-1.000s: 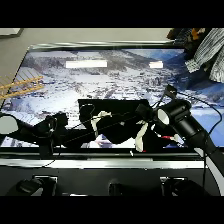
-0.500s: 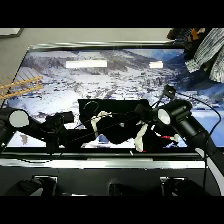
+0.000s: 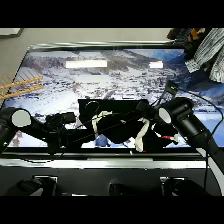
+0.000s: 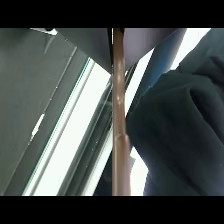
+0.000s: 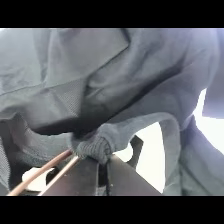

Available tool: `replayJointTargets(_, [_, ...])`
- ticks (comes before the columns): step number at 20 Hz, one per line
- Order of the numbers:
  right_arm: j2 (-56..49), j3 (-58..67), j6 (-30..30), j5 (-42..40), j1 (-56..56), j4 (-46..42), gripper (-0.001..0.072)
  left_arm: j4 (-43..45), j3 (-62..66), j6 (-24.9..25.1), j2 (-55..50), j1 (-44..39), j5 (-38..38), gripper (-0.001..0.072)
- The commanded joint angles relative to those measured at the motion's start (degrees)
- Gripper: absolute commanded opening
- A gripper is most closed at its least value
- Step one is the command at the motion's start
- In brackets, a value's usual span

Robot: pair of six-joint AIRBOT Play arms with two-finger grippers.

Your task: Fold the clothes and pants, and hang the long-sleeved shirts on hangers.

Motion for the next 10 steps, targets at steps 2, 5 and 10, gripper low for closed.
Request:
replayJointTargets(2, [0.02,0.09,0.70,3.67,-0.04,-3.80,0.0041,0.00,0.00,-0.59,1.05,0.00,-0.92,0.0024])
replayJointTargets(5, [0.04,0.11,0.68,1.81,-0.04,-2.99,0.0041,-0.33,-0.02,-0.61,0.81,-0.59,-0.87,0.0024])
replayJointTargets(10, [0.04,3.37,-3.04,-0.28,-0.02,0.35,0.0041,-0.17,0.00,-0.59,-0.04,-2.32,1.18,0.0024])
